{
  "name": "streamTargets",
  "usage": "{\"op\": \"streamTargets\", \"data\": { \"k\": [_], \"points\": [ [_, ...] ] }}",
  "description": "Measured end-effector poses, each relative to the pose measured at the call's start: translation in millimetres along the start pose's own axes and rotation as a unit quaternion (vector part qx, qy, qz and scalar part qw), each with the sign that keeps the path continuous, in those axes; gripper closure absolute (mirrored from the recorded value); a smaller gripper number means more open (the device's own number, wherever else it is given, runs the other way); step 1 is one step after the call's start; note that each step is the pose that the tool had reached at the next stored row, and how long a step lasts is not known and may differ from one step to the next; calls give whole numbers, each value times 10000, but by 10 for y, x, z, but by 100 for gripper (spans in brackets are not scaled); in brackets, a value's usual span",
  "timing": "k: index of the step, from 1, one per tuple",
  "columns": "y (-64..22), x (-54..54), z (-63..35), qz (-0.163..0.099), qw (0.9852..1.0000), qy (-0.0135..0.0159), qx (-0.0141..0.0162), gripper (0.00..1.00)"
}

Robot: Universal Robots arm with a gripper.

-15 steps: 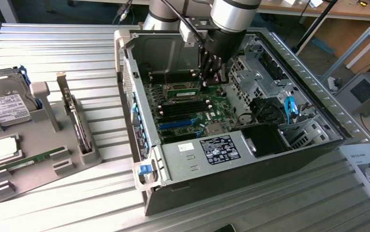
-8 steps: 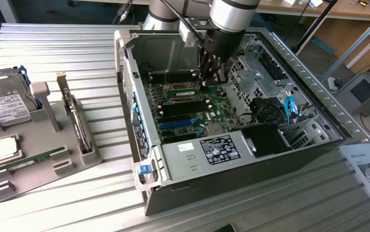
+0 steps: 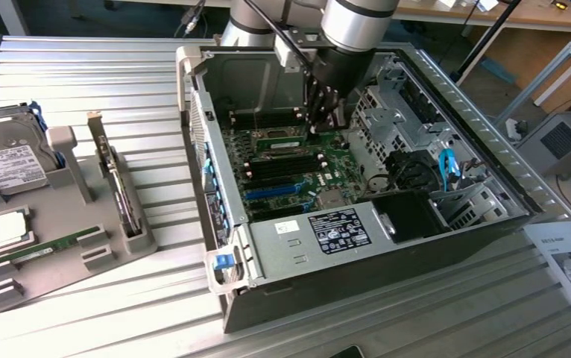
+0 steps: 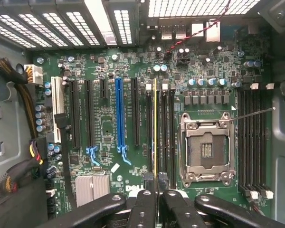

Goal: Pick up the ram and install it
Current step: 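Insert the ram into the slot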

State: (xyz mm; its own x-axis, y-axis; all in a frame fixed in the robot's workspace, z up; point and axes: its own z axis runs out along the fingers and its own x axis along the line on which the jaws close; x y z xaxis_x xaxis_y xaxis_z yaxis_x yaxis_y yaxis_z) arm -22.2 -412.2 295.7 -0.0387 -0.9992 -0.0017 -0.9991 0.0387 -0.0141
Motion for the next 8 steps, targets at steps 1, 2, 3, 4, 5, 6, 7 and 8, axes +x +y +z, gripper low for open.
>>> {"op": "streamTargets", "data": {
  "k": [1,2,3,4,5,6,7,8],
  "points": [
    [0,-1,15,0,10000,0,0,88],
    [0,-2,24,0,10000,0,0,88],
    [1,-3,36,0,10000,0,0,88],
    [1,-4,43,0,10000,0,0,88],
    [1,-4,51,0,10000,0,0,88],
    [1,-5,60,0,10000,0,0,88],
    [0,-5,68,0,10000,1,0,88],
    [1,-5,74,0,10000,1,0,88]
  ]
}}
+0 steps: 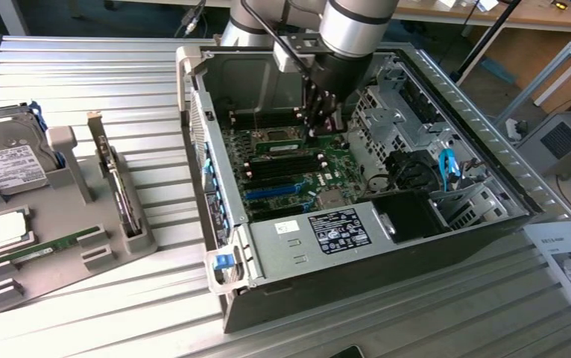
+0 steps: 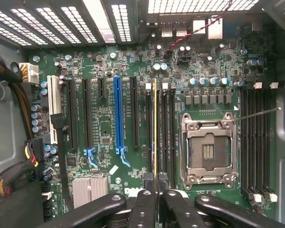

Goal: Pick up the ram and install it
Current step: 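Insert the ram into the slot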

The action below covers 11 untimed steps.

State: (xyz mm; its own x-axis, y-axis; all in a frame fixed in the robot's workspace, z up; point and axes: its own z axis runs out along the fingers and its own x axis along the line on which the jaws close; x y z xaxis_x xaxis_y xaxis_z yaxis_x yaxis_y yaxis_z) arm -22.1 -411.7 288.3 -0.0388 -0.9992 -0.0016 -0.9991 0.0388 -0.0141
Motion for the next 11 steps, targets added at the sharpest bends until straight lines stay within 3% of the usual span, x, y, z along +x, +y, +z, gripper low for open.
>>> {"op": "streamTargets", "data": {
  "k": [11],
  "points": [
    [1,0,107,0,10000,-1,0,88]
  ]
}}
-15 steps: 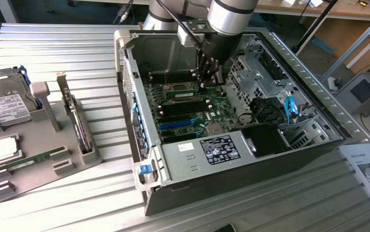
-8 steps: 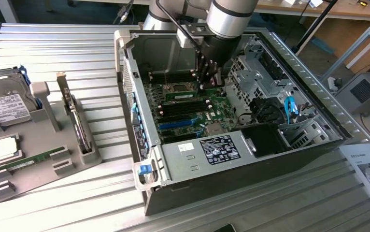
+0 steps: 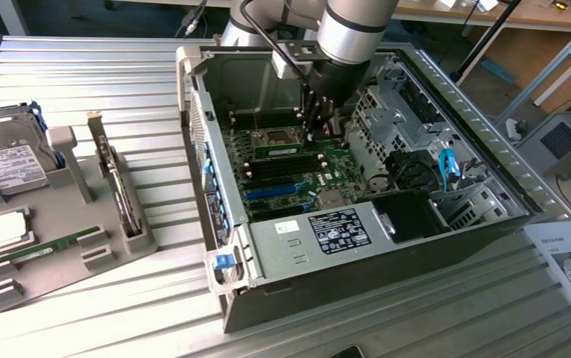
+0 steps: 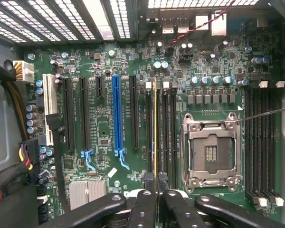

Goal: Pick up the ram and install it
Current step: 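Insert the ram into the slot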

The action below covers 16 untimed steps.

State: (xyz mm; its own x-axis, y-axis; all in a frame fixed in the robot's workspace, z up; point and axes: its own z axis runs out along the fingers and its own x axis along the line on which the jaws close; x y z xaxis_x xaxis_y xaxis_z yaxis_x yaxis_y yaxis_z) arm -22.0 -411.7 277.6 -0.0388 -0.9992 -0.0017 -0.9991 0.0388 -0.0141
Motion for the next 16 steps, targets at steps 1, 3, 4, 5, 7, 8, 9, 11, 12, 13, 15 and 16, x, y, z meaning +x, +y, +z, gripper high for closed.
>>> {"op": "streamTargets", "data": {
  "k": [1,3,4,5,7,8,9,11,12,13,15,16],
  "points": [
    [0,0,7,0,10000,0,0,88],
    [0,0,15,0,10000,1,0,88],
    [0,0,15,0,10000,2,0,88],
    [0,0,16,0,10000,1,0,88],
    [0,0,17,0,10000,0,0,88],
    [-3,0,17,0,10000,0,0,88],
    [-7,0,17,-1,10000,0,0,88],
    [-22,-1,19,0,10000,-1,0,88],
    [-28,-1,19,0,10000,-1,0,88],
    [-33,-1,19,0,10000,0,1,88],
    [-34,-1,18,0,10000,0,0,88],
    [-34,-1,19,0,10000,0,0,88]
  ]
}}
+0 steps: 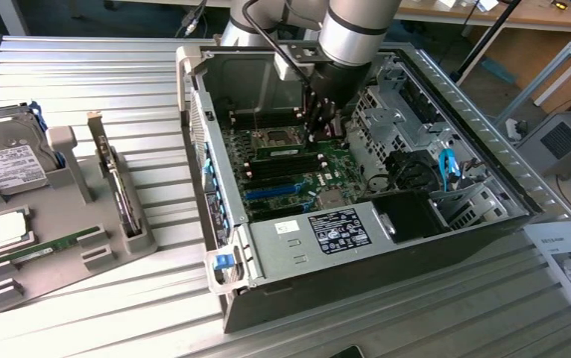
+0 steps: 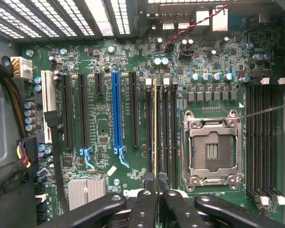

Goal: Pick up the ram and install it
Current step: 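Insert the ram into the slot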

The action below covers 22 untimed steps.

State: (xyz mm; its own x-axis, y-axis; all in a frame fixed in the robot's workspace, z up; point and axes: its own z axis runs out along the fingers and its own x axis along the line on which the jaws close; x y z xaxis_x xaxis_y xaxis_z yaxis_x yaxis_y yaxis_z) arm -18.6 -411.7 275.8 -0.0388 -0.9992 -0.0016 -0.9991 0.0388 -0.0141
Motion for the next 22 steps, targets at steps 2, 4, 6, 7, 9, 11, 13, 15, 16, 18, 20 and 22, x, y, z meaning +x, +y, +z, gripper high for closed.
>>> {"op": "streamTargets", "data": {
  "k": [2,4,6,7,9,11,13,15,16,18,20,22],
  "points": [
    [0,-1,6,0,10000,-1,0,88],
    [0,0,27,0,10000,0,0,88],
    [0,0,46,0,10000,0,0,88],
    [0,0,55,0,10000,0,0,88],
    [1,0,71,0,10000,0,0,88],
    [0,0,85,0,10000,0,0,88],
    [0,0,98,0,10000,0,0,88],
    [0,0,115,0,10000,0,0,88],
    [0,0,121,0,10000,0,0,88],
    [0,0,134,0,10000,-1,0,88],
    [-1,0,146,0,10000,0,0,88],
    [-1,0,149,0,10000,1,0,88]
  ]
}}
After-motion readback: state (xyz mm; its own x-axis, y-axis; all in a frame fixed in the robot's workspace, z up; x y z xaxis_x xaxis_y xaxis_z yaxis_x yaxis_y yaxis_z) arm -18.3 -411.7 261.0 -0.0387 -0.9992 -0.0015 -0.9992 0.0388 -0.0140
